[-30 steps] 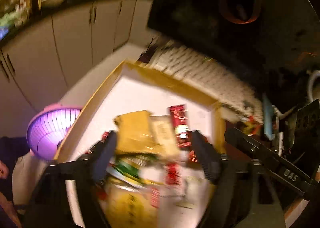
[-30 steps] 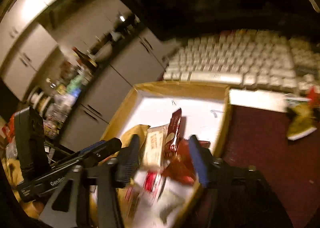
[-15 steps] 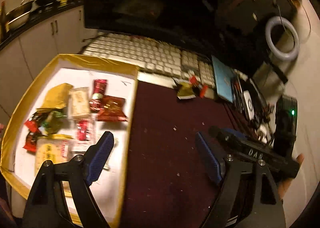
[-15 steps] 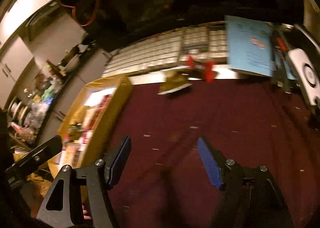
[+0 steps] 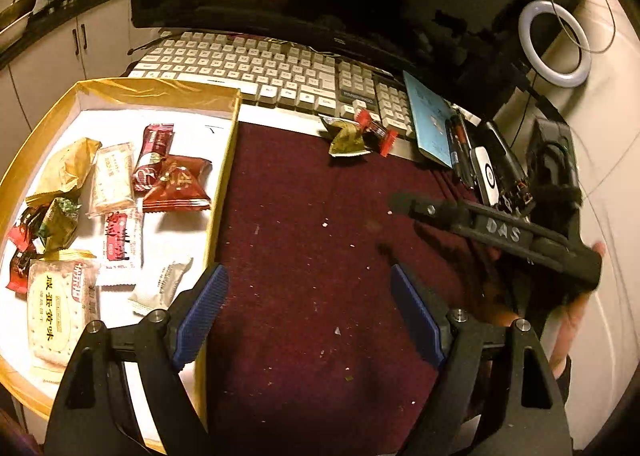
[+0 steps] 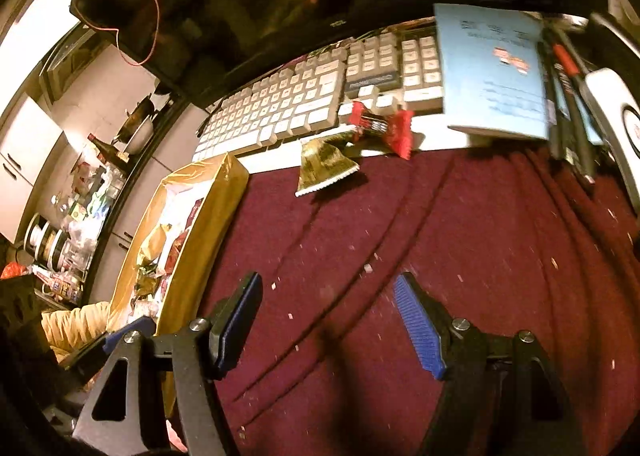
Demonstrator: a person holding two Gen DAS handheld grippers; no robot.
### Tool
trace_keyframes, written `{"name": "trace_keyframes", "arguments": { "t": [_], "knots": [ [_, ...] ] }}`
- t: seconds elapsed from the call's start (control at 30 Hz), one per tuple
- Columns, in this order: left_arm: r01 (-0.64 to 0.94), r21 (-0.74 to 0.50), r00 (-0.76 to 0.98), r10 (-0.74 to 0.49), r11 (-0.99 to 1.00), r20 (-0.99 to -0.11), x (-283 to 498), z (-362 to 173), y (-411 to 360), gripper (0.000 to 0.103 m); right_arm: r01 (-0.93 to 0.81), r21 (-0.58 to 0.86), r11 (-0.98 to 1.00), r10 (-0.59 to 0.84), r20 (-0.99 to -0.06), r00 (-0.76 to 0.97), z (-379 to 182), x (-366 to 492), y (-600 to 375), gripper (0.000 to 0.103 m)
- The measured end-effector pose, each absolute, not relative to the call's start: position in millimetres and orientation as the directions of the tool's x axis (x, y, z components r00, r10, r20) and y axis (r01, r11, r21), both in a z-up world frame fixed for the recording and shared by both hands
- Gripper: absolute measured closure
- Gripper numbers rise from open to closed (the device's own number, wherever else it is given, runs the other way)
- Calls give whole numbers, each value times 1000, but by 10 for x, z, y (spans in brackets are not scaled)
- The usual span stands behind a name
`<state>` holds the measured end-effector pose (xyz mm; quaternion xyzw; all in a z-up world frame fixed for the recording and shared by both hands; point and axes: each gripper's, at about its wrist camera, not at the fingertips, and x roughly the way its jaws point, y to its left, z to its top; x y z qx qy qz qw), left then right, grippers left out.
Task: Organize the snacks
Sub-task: 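Grasp the small red wrapped candy with the right gripper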
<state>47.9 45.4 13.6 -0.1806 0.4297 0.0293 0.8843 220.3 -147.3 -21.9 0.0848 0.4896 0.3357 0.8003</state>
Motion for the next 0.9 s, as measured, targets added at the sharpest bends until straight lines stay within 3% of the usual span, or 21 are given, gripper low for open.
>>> {"name": "trace_keyframes", "arguments": {
  "t": [0.37,0.5,0.67,0.7,0.77,0.83,0.9],
  "knots": [
    [-226,-326,642,-111,918,-758,407,162,577,20,-503,278,818,499,-778,382,-22,2849,-1031,34],
    [-223,-338,642,-123,914,-756,417,142,569,20,-556,90,826,402,-787,469,-140,3015,-888,47],
    [-215,-319,635,-116,923,-764,412,147,511,20,-597,49,800,407,-777,481,-177,3055,-913,52],
    [-216,-320,634,-117,923,-764,421,150,516,20,-608,48,793,404,-787,466,-226,3047,-891,58],
    [-213,-325,639,-120,922,-759,406,169,510,20,-625,37,780,404,-792,458,-258,2971,-892,59],
    [-209,-328,645,-123,921,-754,393,184,503,20,-649,38,760,420,-791,445,-215,2818,-914,69],
    [-204,-336,646,-131,920,-752,399,179,494,20,-672,61,738,450,-787,422,-149,2693,-948,71]
  ]
}}
